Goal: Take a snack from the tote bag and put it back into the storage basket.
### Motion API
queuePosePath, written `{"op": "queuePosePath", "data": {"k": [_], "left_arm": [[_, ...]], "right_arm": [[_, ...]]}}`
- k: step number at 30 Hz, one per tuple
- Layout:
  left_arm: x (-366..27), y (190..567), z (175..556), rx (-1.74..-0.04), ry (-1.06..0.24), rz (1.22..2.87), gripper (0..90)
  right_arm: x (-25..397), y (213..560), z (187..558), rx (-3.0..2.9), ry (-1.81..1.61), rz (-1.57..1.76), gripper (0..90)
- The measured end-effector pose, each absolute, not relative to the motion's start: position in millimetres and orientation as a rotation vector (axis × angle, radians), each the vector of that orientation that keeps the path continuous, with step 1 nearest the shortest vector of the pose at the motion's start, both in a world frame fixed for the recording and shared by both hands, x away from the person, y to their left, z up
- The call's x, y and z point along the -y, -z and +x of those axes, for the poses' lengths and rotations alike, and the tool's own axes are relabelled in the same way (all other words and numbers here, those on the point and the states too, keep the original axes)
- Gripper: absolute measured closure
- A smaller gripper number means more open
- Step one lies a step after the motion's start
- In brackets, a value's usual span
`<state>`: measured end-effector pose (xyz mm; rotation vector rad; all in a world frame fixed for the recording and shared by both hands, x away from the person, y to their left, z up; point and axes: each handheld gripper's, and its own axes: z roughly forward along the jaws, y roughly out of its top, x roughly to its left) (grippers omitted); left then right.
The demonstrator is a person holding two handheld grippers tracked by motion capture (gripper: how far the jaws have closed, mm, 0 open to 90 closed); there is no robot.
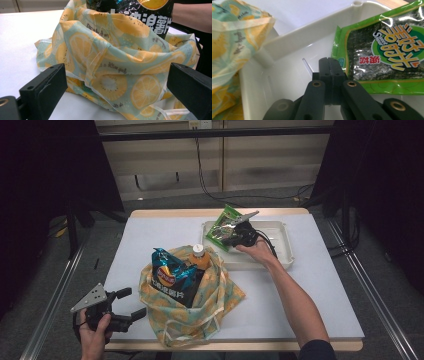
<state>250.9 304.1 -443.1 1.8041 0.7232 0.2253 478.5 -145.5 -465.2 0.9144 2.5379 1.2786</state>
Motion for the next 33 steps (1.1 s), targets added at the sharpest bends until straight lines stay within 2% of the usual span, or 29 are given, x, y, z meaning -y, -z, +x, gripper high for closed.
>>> {"op": "queuePosePath", "data": {"k": [33], "left_arm": [[-306.3,443.9,251.5,-0.727,-0.226,1.800,2.6]], "right_arm": [[149.0,483.6,500.0,-2.495,-1.070,1.015,90.0]]}}
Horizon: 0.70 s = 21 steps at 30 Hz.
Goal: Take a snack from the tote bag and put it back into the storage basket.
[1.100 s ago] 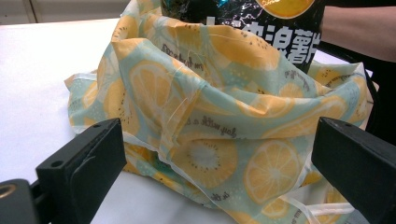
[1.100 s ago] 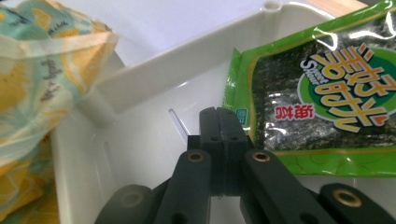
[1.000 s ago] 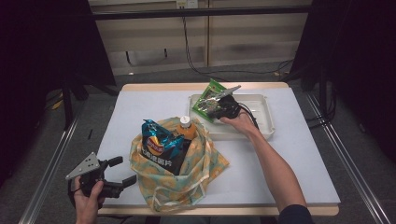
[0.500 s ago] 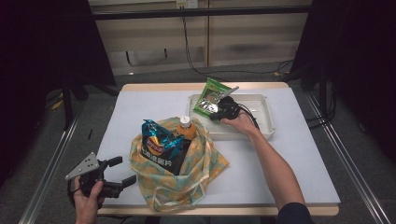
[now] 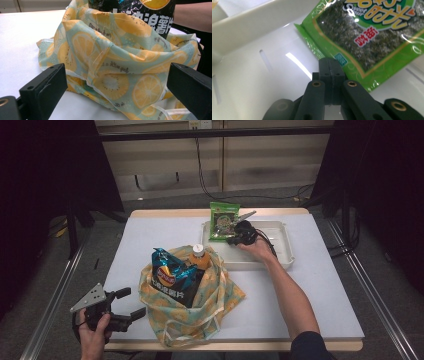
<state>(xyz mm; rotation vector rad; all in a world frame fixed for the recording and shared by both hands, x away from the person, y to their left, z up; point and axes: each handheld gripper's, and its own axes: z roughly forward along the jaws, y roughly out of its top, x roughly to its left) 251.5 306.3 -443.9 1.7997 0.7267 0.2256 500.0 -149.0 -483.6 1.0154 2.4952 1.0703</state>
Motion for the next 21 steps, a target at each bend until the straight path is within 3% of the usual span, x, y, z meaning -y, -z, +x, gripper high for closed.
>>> {"op": "queuePosePath", "data": {"k": [21], "left_arm": [[-306.7,443.8,251.2,-0.730,-0.228,1.796,2.6]], "right_arm": [[123.5,486.3,514.6,-2.440,-1.110,1.037,89.8]]}}
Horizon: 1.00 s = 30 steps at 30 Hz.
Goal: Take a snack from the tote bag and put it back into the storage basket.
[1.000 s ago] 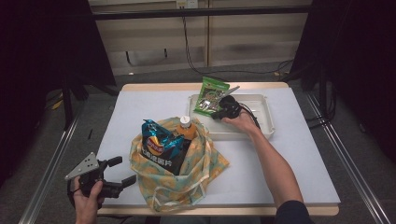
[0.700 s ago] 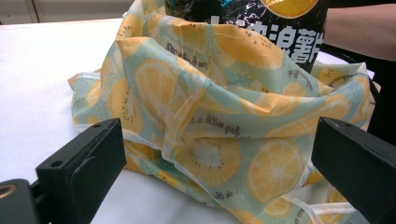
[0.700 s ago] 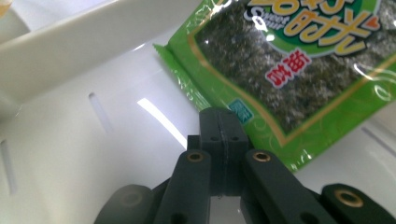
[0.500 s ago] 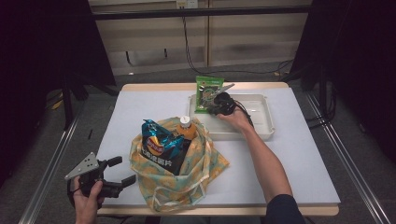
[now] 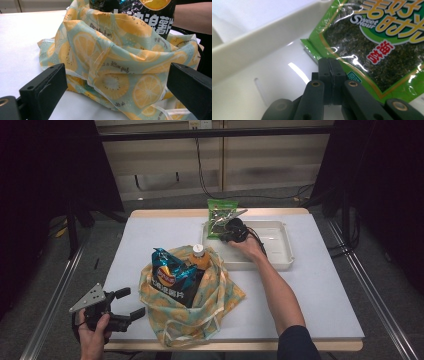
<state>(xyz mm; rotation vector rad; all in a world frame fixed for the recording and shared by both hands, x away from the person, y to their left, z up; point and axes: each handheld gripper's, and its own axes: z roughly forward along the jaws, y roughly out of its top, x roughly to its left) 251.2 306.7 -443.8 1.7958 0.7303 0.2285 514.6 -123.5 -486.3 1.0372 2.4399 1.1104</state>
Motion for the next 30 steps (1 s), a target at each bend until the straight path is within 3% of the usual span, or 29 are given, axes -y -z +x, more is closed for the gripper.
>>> {"op": "queuePosePath", "data": {"k": [10,18,30], "left_arm": [[-305.6,443.8,251.4,-0.723,-0.222,1.796,2.6],[-299.2,441.1,252.7,-0.723,-0.228,1.810,2.6],[-299.1,440.5,251.7,-0.712,-0.228,1.806,2.6]], "right_arm": [[131.0,470.3,500.5,-2.427,-1.199,0.999,83.2],[134.9,448.3,478.0,-2.330,-1.303,0.981,60.5],[151.5,420.9,434.0,-2.210,-1.493,0.959,39.9]]}}
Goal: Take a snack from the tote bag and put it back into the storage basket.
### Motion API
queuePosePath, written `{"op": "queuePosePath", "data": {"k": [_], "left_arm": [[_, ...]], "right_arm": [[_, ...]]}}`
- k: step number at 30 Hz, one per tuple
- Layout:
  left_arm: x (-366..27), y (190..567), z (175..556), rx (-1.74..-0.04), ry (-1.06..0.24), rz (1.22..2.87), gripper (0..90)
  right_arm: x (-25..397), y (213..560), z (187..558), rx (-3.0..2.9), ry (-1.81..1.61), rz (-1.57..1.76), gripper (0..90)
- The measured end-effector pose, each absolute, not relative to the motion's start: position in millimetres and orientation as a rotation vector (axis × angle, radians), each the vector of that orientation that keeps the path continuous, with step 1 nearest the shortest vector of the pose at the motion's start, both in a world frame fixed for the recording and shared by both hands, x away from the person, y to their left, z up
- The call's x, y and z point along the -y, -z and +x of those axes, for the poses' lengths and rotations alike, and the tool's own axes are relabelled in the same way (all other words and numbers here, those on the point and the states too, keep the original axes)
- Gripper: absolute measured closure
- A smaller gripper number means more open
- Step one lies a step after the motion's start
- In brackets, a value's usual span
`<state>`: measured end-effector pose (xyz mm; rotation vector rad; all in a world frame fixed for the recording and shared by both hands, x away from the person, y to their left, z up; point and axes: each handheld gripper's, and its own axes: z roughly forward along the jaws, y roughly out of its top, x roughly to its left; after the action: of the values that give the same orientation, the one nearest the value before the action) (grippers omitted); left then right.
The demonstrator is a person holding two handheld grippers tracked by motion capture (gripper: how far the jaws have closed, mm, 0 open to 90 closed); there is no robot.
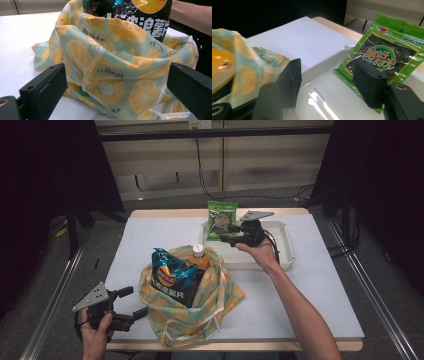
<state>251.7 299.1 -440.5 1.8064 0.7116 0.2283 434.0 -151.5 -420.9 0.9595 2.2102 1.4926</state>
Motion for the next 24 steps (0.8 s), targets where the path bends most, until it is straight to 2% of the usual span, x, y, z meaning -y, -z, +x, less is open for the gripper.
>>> {"op": "queuePosePath", "data": {"k": [3,12,15,24], "left_arm": [[-300.7,441.1,252.3,-0.719,-0.201,1.785,2.6],[-296.9,438.8,248.7,-0.729,-0.252,1.821,2.6],[-296.3,439.0,249.8,-0.711,-0.234,1.817,2.6],[-296.3,438.2,247.1,-0.724,-0.235,1.812,2.7]], "right_arm": [[158.2,418.6,419.6,-2.186,-1.530,0.987,39.2],[167.4,414.5,379.1,-2.153,-1.589,0.973,33.3],[170.1,411.8,368.2,-2.148,-1.604,0.974,31.3],[163.8,408.3,338.7,-2.189,-1.651,0.956,28.5]]}}
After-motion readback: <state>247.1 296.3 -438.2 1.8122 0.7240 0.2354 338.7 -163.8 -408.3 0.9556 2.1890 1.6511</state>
